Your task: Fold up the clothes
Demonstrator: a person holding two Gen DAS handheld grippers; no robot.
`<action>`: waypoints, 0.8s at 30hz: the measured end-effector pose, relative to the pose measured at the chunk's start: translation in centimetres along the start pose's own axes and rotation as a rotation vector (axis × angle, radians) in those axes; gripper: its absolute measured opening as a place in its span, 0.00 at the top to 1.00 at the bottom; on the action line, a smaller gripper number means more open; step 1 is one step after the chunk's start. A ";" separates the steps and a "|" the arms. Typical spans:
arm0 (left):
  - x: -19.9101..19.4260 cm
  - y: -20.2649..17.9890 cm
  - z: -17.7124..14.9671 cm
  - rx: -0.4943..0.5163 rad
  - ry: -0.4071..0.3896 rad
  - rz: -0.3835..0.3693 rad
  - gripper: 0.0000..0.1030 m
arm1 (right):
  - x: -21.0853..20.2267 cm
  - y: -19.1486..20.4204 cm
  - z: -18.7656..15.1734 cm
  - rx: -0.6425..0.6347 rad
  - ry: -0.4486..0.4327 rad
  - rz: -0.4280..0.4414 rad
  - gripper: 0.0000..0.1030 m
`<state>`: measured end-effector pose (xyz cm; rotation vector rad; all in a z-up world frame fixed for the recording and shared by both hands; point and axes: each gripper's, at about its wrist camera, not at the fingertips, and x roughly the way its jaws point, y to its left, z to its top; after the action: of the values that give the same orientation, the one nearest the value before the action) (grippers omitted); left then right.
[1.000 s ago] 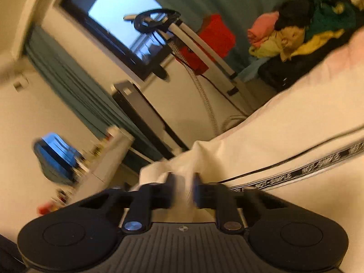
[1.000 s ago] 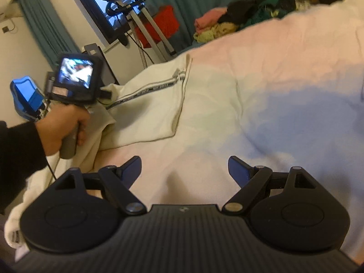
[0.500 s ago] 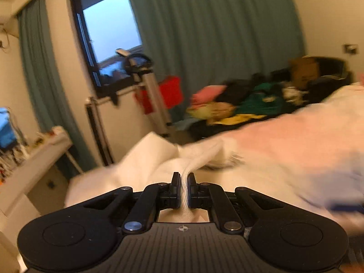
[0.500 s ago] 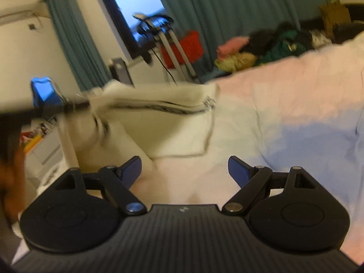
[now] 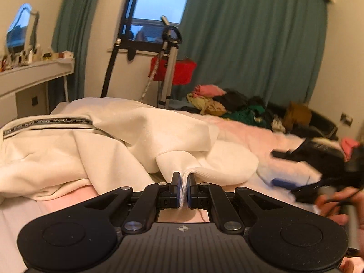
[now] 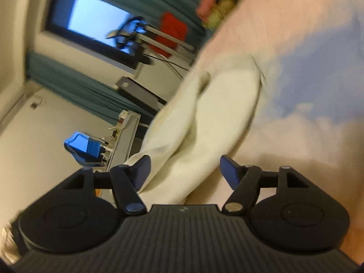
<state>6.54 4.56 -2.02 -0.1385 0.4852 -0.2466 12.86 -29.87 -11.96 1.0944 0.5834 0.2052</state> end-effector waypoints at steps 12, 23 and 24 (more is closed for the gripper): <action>0.0 3.2 0.9 -0.074 -0.092 -0.038 0.94 | 11.0 -5.1 5.3 0.104 -0.027 -0.069 0.62; 3.5 -0.6 -0.8 -0.019 -0.017 -0.155 0.94 | 6.2 -1.6 10.7 0.015 -0.300 -0.038 0.95; 3.8 -1.4 -1.1 0.006 -0.003 -0.169 0.94 | 4.7 -1.4 11.6 0.026 -0.341 -0.027 0.95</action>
<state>8.99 2.10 -4.38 -0.1741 0.4702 -0.4133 22.84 -37.46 -10.96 1.1157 0.2955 -0.0143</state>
